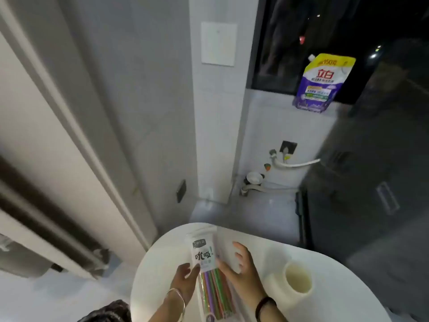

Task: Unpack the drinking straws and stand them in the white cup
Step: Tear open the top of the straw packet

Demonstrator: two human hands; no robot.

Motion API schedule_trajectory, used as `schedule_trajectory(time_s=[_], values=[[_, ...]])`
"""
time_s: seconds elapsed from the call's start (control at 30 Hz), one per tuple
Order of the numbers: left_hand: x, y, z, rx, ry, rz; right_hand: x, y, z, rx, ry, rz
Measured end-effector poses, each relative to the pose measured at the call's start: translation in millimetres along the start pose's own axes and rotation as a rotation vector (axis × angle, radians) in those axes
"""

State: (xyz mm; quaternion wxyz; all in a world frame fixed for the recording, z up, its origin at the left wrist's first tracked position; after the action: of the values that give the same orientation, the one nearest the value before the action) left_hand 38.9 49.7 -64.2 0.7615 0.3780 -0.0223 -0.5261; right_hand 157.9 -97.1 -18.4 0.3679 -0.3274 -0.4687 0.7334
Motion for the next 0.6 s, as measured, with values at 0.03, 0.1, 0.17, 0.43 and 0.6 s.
schedule_trajectory(time_s=[0.03,0.1,0.17,0.43,0.6], values=[[9.3,-3.8,-18.2,0.024,0.003,0.014,8.1,15.2,-10.5,-0.034,-0.009,-0.035],[18.8,-5.3,-50.2,0.058,0.008,-0.011,21.5,44.6,-34.1,-0.035,-0.051,-0.029],[25.0,-8.0,-82.3,0.067,0.006,0.022,32.8,72.2,-56.4,-0.052,-0.076,-0.024],[35.1,-9.5,-160.1,0.29,0.142,0.03,71.9,120.8,-103.0,-0.341,-0.147,0.137],[42.9,4.1,-174.1,0.407,0.12,-0.126,70.1,124.1,-105.5,-0.436,-0.138,0.083]])
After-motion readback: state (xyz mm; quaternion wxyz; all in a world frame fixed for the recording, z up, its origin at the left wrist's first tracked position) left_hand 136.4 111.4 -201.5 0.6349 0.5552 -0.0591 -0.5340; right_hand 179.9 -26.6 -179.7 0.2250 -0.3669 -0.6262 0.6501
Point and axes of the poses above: each hand's wrist, its own z-axis away from the middle knuckle, its own x-axis out of the palm, y = z × x, the point moved 9 cm from there along -z, towards the middle knuckle, and after that the axes turned 10 degrees about -z, right-handed, at the moved point
